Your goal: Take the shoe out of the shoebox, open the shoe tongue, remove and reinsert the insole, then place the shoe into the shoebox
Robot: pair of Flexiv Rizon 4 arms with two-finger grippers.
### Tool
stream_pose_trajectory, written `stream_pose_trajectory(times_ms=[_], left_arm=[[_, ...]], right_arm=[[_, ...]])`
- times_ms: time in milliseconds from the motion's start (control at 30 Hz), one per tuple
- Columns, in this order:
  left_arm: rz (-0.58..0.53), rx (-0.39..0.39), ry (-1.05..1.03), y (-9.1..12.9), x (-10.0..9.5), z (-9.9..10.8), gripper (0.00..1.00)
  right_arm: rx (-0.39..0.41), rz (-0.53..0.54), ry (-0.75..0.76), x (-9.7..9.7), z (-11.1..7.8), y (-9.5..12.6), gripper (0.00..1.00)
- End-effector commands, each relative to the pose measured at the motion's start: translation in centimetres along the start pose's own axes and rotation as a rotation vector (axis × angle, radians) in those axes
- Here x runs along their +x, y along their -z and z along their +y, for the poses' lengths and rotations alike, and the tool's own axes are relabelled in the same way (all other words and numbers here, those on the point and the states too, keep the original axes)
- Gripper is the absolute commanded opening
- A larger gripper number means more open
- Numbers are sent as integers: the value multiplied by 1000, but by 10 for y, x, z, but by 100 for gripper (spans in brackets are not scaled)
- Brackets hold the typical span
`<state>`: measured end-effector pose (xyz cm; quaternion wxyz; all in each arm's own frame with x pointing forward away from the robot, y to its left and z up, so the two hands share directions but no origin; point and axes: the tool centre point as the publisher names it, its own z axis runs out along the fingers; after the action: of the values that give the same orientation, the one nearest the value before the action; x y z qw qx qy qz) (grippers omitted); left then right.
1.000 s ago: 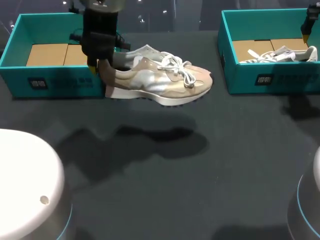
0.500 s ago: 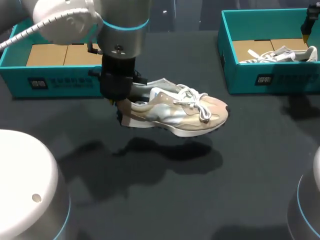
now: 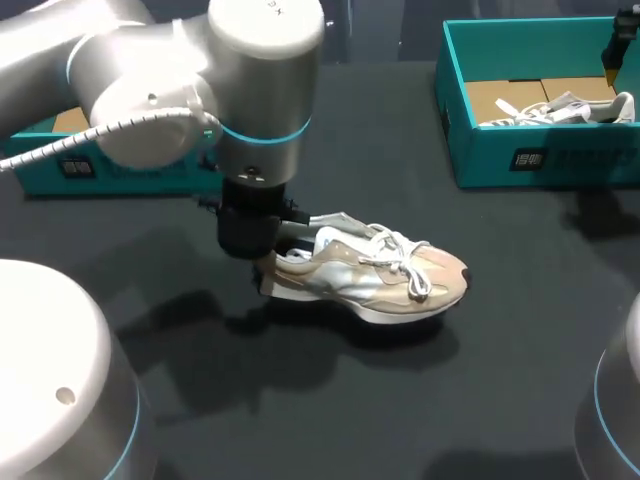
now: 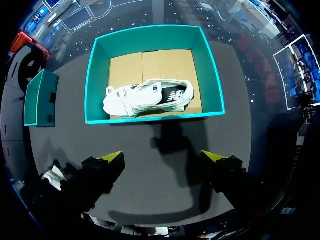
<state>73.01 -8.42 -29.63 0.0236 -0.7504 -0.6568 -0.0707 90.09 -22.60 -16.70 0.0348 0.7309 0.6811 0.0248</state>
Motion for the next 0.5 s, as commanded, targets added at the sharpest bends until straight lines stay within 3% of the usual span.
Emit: stream_pose_trajectory(times_ms=[33,500], left_arm=[[0,-3,-8,-16,-8,-1,0],[41,16,-5,-53,-30,2,0]], right_arm=[[0,-1,-1,0,0,0,100],[0,-1,-1,0,0,0,100]])
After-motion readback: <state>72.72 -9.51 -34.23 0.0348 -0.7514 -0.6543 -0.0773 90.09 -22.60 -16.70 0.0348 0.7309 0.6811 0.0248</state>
